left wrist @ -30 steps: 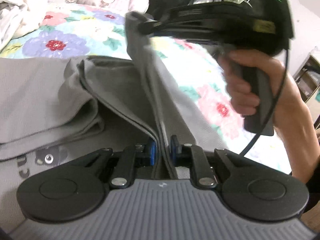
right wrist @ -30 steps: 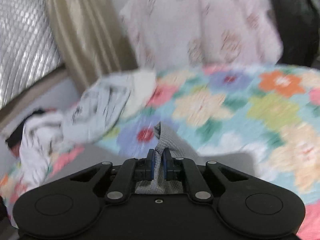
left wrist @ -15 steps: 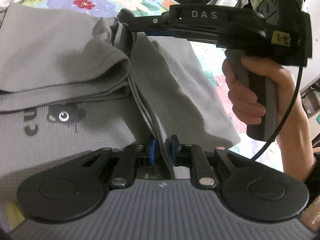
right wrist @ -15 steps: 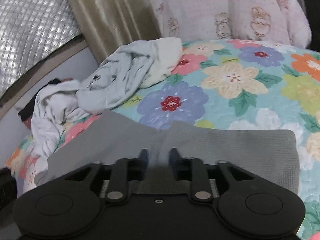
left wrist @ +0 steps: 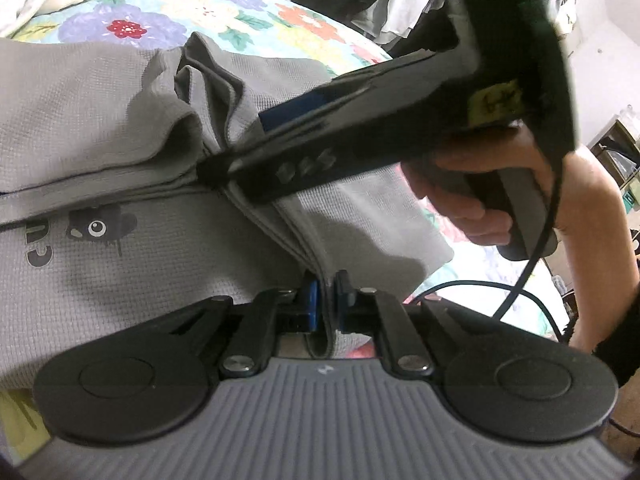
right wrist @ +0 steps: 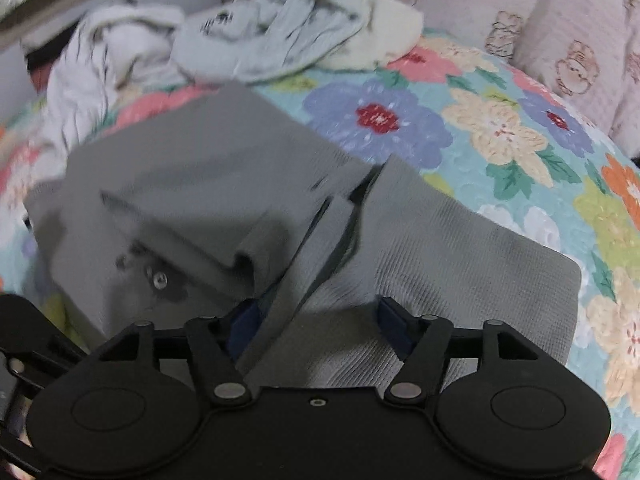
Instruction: Fold clothes
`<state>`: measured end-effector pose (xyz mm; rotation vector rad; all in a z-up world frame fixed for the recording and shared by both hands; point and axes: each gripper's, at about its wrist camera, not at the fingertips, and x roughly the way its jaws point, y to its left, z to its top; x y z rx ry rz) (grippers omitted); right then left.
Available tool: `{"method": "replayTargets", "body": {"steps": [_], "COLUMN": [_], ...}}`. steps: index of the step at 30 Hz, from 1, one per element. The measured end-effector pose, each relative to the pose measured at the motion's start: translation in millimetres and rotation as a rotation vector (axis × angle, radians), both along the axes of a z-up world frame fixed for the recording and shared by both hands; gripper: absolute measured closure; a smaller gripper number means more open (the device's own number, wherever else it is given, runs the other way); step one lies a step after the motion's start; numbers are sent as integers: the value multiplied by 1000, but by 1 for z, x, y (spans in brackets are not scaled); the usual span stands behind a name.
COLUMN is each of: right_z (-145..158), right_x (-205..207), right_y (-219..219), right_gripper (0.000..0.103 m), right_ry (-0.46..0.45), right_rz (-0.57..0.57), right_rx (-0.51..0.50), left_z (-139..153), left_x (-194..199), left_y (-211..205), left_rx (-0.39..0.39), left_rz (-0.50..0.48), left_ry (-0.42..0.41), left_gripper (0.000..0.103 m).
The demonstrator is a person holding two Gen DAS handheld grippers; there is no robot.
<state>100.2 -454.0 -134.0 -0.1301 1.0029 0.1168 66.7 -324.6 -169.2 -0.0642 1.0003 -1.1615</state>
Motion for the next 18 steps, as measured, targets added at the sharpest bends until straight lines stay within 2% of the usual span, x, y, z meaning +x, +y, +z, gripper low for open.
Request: {"method": "replayTargets", "body": {"steps": [3,4,5,6,7,11,13,18], "right_z": [-10,-10,-7,-3,3,25,32,37], "right_x": [2,1,-1,-4,-10,-38,-55,-81], "right_y": [11,10,8,3,-5,-46,-72,-119], "right_gripper": [34,45,66,78,85,89,90,90], "right_ry": [2,-7,-11,-22,-43,-130,-167,-255], "right_rz": [26,27,17,-2,-40,-189,-255,-373], "right_rx": [-74,-76,-63,-44,-14,153,243,456], "left_z": [2,4,6,7,8,14,19,34], "left_x": [3,3,3,4,4,6,5,8], "left_y": [0,0,0,-1,-1,-11,-18,-29], "left_rx": [-13,-17,-20,-25,-31,-64,-70,-102], "left_rz": [6,7,8,8,7,-14,-34,-56], "left_ry": [5,6,6,6,5,11,-13,-42], "left_gripper": [95,95,95,95,95,95,95,95]}}
